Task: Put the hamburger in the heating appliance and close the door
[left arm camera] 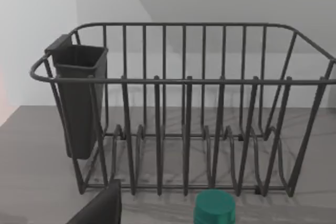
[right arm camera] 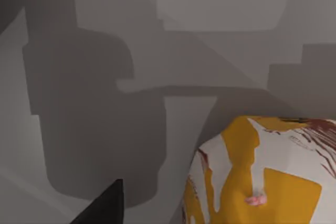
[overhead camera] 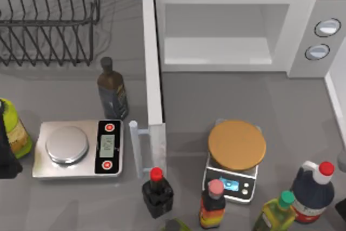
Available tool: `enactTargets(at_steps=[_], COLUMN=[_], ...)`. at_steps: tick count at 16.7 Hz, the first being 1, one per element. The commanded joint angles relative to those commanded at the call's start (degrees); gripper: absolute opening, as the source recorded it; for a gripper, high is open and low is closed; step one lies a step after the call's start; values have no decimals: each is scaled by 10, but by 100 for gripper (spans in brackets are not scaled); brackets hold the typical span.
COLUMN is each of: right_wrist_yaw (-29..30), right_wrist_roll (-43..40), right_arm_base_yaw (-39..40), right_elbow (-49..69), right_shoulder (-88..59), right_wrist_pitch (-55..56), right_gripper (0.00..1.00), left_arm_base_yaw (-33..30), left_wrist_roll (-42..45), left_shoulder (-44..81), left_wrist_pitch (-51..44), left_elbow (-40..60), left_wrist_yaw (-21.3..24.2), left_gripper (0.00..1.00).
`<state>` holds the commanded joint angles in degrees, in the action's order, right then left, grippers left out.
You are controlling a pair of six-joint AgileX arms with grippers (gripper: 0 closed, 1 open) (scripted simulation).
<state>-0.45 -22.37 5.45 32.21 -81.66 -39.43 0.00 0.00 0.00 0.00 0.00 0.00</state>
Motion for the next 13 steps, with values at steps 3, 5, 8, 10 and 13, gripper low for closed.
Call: enactTargets(at_steps=[3,5,8,10,13], right_wrist_yaw=[-5,-12,-19,-16,-5], right_wrist_roll=[19,42,50,34,5], right_arm_base_yaw=[-19,-41,-53,-41,-14], right_elbow=[-1,1,31,78,150], right_shoulder=[2,14,39,56,85], right_wrist_pitch=[-15,-43,-114,-177,-251], right_gripper=[0,0,0,0,0], left_arm_base_yaw=[0,0,0,0,0], left_wrist_roll=[0,0,0,0,0], left_shoulder=[0,0,0,0,0], left_wrist_pitch=[0,0,0,0,0], left_elbow=[0,0,0,0,0], left_wrist_yaw=[0,0,0,0,0], left_gripper=[100,100,100,100,100])
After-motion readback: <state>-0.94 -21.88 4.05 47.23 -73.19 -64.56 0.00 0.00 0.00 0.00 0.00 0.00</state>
